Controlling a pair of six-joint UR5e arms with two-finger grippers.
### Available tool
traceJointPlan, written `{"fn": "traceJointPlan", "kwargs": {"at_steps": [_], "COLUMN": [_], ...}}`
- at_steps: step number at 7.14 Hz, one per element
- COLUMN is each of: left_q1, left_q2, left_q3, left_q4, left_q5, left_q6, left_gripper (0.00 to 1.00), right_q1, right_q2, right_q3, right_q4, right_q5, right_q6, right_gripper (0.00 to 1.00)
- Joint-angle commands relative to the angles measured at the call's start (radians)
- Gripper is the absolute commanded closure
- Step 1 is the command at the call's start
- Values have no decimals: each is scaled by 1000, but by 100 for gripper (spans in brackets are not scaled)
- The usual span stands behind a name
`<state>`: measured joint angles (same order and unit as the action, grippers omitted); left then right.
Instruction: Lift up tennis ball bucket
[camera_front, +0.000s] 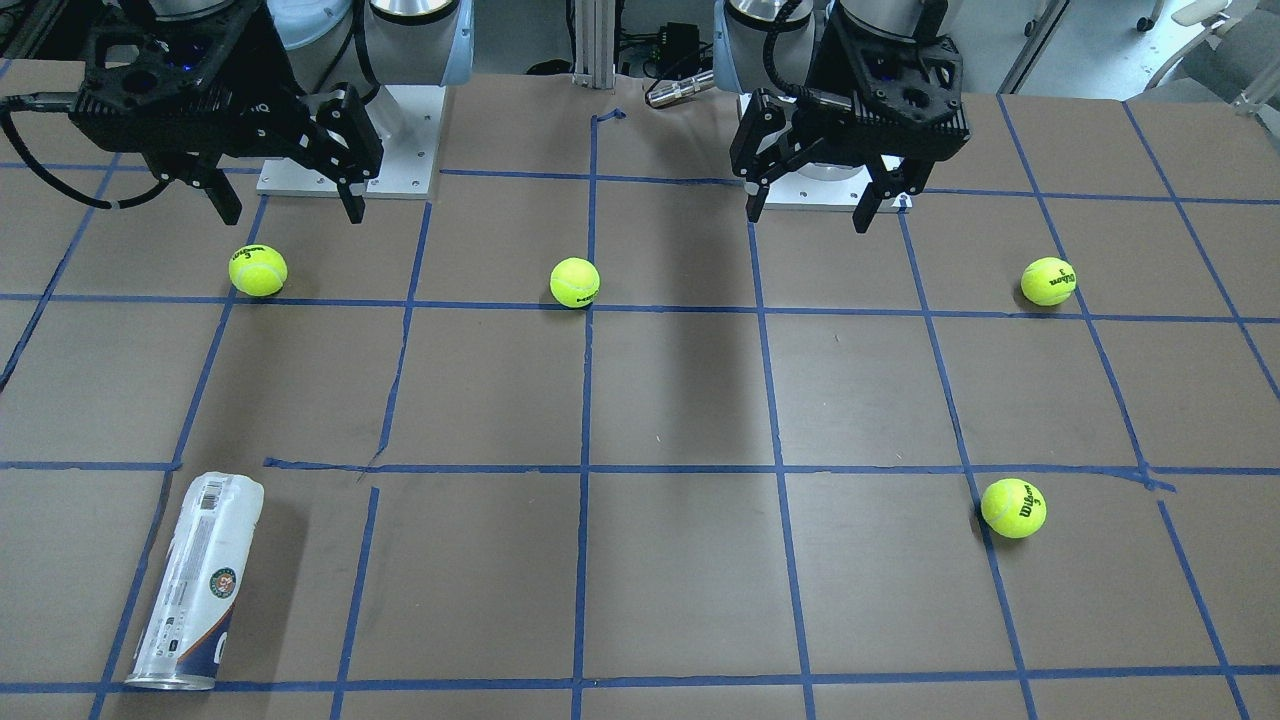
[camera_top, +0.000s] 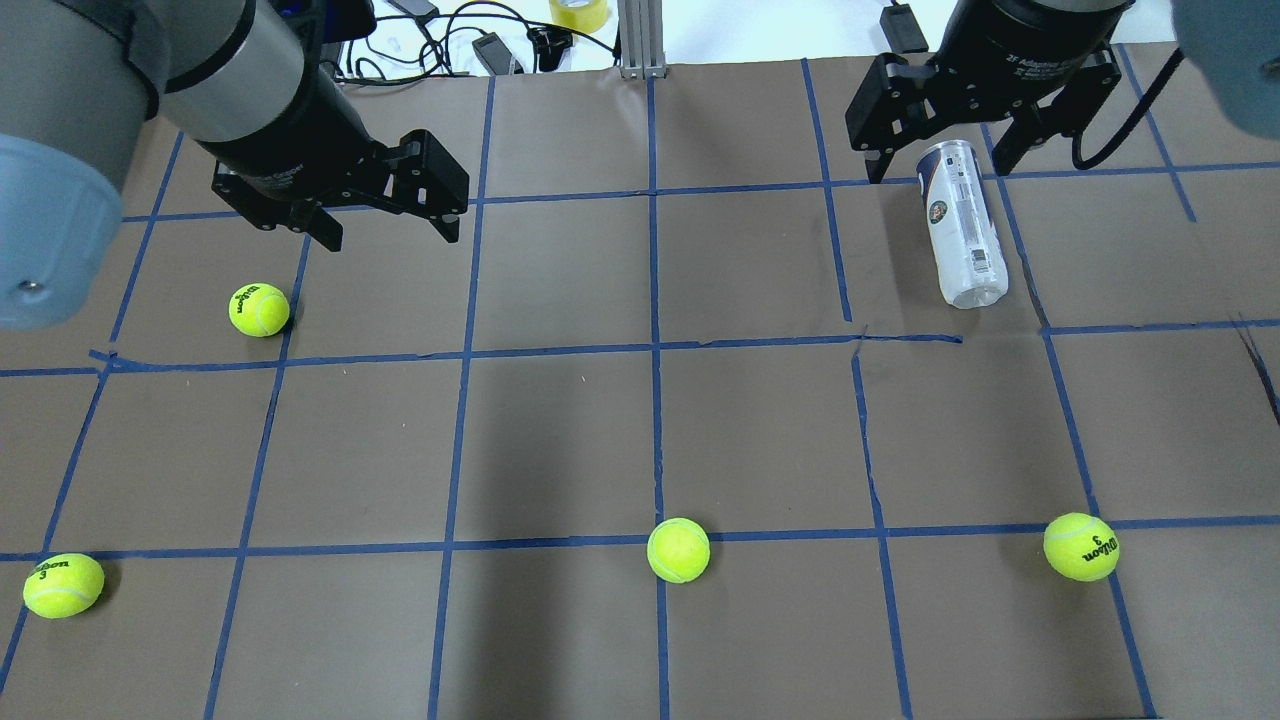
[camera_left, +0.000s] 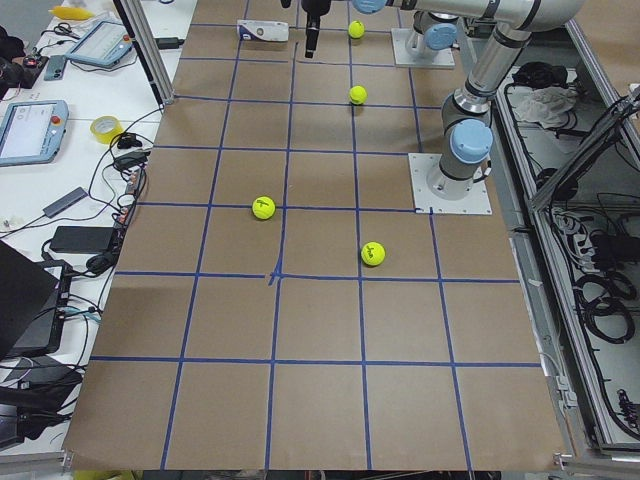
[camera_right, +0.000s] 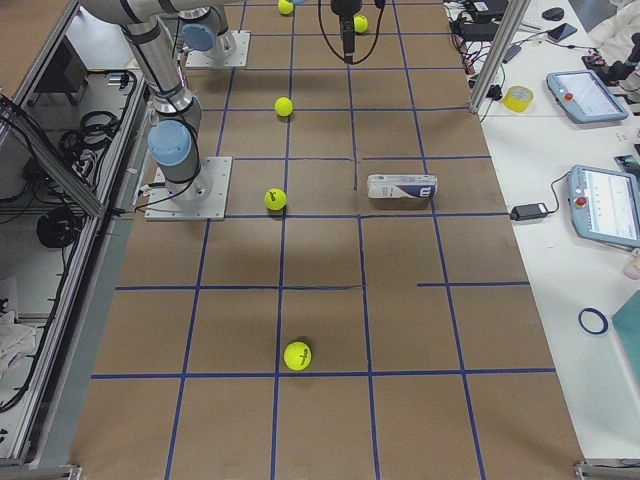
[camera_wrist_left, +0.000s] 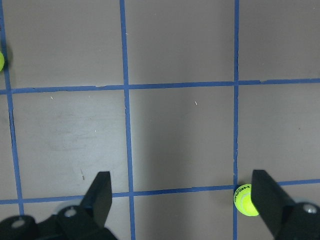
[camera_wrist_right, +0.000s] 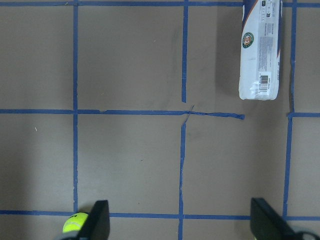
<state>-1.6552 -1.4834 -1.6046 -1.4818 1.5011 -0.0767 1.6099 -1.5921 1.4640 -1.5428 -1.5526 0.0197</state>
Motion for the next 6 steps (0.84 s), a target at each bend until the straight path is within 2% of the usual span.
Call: {"fn": "traceJointPlan", "kwargs": {"at_steps": [1, 6], "left_q1": [0, 0], "left_q2": [0, 0], "left_q3": [0, 0], "left_q4": [0, 0], "left_q5": [1, 1], "left_q6": [0, 0], "left_gripper": [0, 0], "right_q1": [-1, -1], "right_q2": [1, 14], "right_q3": [12, 19], "right_q4": [4, -12], "right_q5": [-3, 2], "right_q6": [5, 8], "right_gripper": [0, 0]}}
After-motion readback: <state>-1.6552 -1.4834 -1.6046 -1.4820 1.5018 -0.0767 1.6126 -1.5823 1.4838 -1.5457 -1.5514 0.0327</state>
